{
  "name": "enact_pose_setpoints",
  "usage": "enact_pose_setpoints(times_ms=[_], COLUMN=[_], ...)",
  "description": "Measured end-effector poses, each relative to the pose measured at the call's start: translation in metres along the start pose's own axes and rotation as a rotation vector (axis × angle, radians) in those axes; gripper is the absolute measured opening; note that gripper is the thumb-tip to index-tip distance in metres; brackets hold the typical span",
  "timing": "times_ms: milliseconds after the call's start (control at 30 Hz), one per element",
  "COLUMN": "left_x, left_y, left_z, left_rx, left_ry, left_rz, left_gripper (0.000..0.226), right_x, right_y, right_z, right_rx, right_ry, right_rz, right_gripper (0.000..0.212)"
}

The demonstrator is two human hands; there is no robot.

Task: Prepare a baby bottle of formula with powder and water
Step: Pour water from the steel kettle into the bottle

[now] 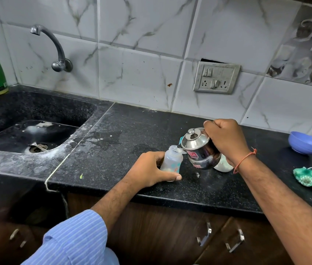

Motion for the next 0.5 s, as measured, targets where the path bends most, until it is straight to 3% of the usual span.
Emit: enact_pose_setpoints(times_ms=[500], left_x=[0.0013], left_y=[0.0024], left_z=[0.0014], left_rx=[0.019], left_ry=[-0.004], left_rz=[0.012], left_gripper=[0.050], right_x=[0.0000], right_y=[0.0003], right_z=[-0.0015], right_rx=[-0.001], right_ry=[-0.011], right_rz=[-0.010], right_gripper=[0.042])
Point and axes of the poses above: each hand's wrist, its own y-axis away from the middle knuckle, its own x-axis out of the back of the hand, z = x × y, the point moved 9 cm from there along -y, towards the middle knuckle, and after that the axes turned 5 degrees about x, right-handed, at the moved point
